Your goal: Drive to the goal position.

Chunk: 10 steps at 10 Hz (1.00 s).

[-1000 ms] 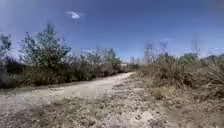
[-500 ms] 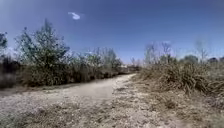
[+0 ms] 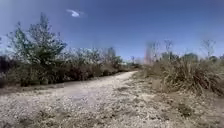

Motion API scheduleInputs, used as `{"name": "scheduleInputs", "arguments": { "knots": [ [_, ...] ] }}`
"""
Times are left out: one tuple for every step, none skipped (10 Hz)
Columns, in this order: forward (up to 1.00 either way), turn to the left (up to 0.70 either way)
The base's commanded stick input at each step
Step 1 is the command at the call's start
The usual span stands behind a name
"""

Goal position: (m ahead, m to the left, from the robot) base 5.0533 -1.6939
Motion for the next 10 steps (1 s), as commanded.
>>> {"name": "scheduleInputs", "arguments": {
  "knots": [
    [0.70,0.00],
    [0.70,0.00],
    [0.70,0.00],
    [0.70,0.00],
    [0.70,0.00],
    [0.70,0.00],
    [0.70,0.00],
    [0.70,0.00],
    [0.70,0.00],
    [0.70,0.00]
  ]
}}
